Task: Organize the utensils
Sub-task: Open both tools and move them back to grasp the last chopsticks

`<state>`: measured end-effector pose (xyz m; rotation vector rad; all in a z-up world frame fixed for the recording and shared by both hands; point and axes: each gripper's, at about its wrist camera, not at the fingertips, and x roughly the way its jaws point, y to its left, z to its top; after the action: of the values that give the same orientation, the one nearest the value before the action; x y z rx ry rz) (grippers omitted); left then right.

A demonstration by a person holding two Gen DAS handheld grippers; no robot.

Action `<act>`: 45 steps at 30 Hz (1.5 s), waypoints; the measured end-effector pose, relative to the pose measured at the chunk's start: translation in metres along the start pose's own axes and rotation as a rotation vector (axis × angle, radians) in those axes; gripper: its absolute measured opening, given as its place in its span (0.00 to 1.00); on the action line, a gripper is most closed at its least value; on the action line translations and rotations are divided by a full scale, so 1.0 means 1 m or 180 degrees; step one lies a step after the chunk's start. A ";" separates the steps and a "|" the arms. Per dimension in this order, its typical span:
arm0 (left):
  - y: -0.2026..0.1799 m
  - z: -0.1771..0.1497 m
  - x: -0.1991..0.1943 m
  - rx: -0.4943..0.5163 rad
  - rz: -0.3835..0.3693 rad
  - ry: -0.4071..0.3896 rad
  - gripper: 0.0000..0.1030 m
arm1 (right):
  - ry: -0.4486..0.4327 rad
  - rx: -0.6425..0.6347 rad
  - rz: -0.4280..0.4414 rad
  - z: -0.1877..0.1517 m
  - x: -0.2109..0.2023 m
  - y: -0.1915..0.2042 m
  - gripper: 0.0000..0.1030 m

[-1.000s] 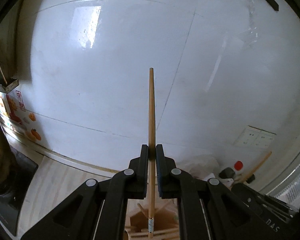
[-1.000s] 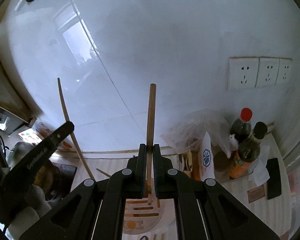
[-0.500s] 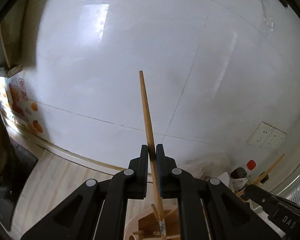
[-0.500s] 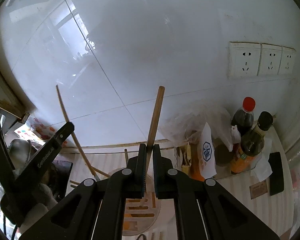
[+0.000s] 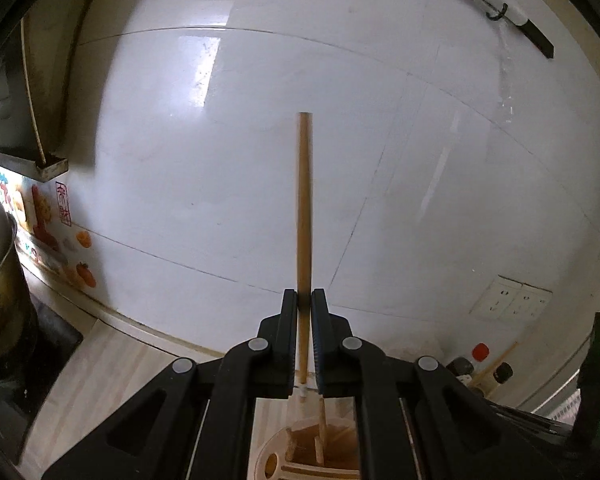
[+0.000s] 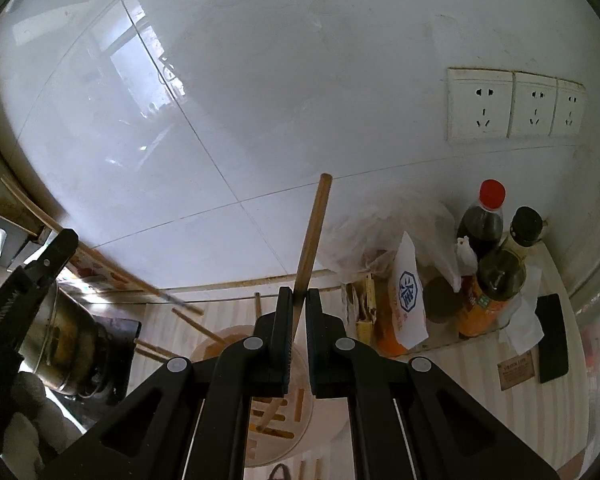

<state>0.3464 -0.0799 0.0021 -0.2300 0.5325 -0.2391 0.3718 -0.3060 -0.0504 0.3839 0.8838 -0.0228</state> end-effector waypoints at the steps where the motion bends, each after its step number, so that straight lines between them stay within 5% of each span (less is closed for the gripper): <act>1: -0.001 0.000 0.000 0.0008 -0.0014 0.0026 0.04 | 0.0006 -0.0010 0.0006 0.000 0.000 0.001 0.06; 12: -0.012 -0.013 -0.001 0.0175 -0.0129 0.0351 0.04 | 0.0039 -0.0040 0.0037 -0.003 -0.002 0.003 0.06; 23: -0.025 -0.036 0.013 0.0282 -0.0317 0.1029 0.08 | 0.0311 -0.0056 0.0102 -0.002 0.002 0.003 0.07; 25: -0.026 -0.028 -0.002 0.0317 -0.0254 0.0972 0.20 | 0.0358 -0.0015 0.0189 -0.002 -0.003 0.001 0.12; 26: -0.025 -0.024 -0.011 0.0351 -0.0183 0.0925 0.28 | 0.0363 0.0007 0.0214 -0.001 -0.006 0.000 0.25; 28: -0.020 -0.015 -0.028 0.0346 -0.0061 0.0819 0.74 | 0.0289 0.0059 0.0255 0.000 -0.021 -0.002 0.43; 32: 0.000 -0.011 -0.059 0.0282 0.0215 0.0622 0.80 | 0.0116 0.0052 0.0247 -0.003 -0.052 -0.003 0.53; 34: 0.010 -0.017 -0.068 0.0304 0.0357 0.0625 0.99 | 0.0038 0.0045 0.0236 -0.011 -0.070 -0.003 0.57; 37: 0.024 -0.038 -0.076 0.0399 0.0569 0.0662 1.00 | -0.0051 0.0085 0.0212 -0.030 -0.088 -0.005 0.66; 42: 0.059 -0.098 -0.071 0.0399 0.0794 0.1081 1.00 | -0.0007 0.0207 0.0105 -0.085 -0.080 -0.016 0.77; 45: 0.079 -0.152 -0.059 0.0460 0.0980 0.1423 1.00 | 0.0328 0.0240 -0.0059 -0.132 -0.046 -0.023 0.77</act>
<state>0.2305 -0.0115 -0.1188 0.0517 0.9793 -0.0253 0.2397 -0.2895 -0.0980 0.4503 0.9904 -0.0539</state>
